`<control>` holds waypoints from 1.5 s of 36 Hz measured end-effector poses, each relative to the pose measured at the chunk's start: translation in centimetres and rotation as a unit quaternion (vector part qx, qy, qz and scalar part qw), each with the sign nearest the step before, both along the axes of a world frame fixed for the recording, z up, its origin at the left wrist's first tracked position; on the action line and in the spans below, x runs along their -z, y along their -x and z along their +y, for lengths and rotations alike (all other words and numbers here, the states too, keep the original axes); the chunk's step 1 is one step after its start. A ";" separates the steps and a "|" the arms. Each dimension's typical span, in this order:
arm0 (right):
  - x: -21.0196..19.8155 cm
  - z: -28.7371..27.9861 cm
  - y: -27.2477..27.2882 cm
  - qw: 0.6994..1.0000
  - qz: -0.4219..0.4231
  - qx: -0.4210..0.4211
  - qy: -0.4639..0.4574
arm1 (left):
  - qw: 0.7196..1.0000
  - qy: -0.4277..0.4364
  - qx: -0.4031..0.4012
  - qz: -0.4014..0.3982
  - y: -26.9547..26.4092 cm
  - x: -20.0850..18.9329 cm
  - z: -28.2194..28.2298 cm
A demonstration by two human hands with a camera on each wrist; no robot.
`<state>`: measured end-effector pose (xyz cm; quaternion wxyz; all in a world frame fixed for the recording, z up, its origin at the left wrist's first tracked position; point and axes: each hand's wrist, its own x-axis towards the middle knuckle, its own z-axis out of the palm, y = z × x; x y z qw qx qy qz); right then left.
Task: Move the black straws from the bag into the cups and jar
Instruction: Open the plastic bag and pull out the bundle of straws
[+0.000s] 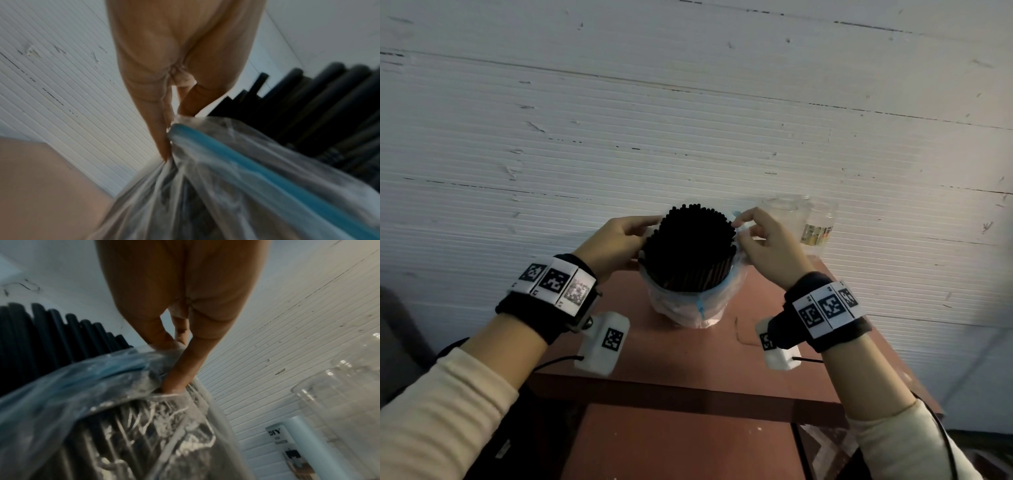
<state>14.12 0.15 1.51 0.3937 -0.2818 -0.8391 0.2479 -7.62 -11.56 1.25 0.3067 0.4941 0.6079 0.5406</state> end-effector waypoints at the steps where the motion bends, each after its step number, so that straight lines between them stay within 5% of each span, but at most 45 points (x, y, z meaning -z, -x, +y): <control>1: 0.0 -0.1 -0.1 1.000 -0.001 -0.009 0.006 | 1.000 -0.002 -0.008 0.005 0.1 0.0 0.0; 9: -0.5 -0.6 -0.3 0.999 0.023 -0.044 -0.018 | 0.998 -0.047 -0.046 0.002 0.6 -0.7 -0.1; 17: 1.9 0.7 0.6 0.997 -0.076 -0.003 0.004 | 0.998 -0.018 -0.054 -0.006 0.1 0.2 0.1; 22: 2.1 0.9 0.3 0.999 -0.021 -0.028 0.019 | 0.998 0.016 -0.022 -0.050 -0.1 0.4 0.0; 32: 0.5 2.5 1.2 0.998 -0.014 -0.008 0.053 | 0.996 -0.069 -0.032 0.036 0.6 -0.3 0.9; 38: 0.3 2.8 2.4 0.991 -0.105 -0.015 0.081 | 0.999 0.002 -0.040 0.017 1.2 0.8 2.4; 43: 0.9 3.4 2.4 0.993 -0.103 -0.017 0.057 | 0.998 0.051 -0.047 -0.005 1.6 1.2 2.7; 49: 1.2 2.2 1.6 0.986 -0.033 -0.064 0.152 | 0.996 0.080 -0.029 -0.041 1.6 1.5 2.5; 54: 1.3 1.8 1.0 0.948 0.033 -0.096 0.302 | 0.995 0.081 -0.040 -0.041 1.6 2.1 2.4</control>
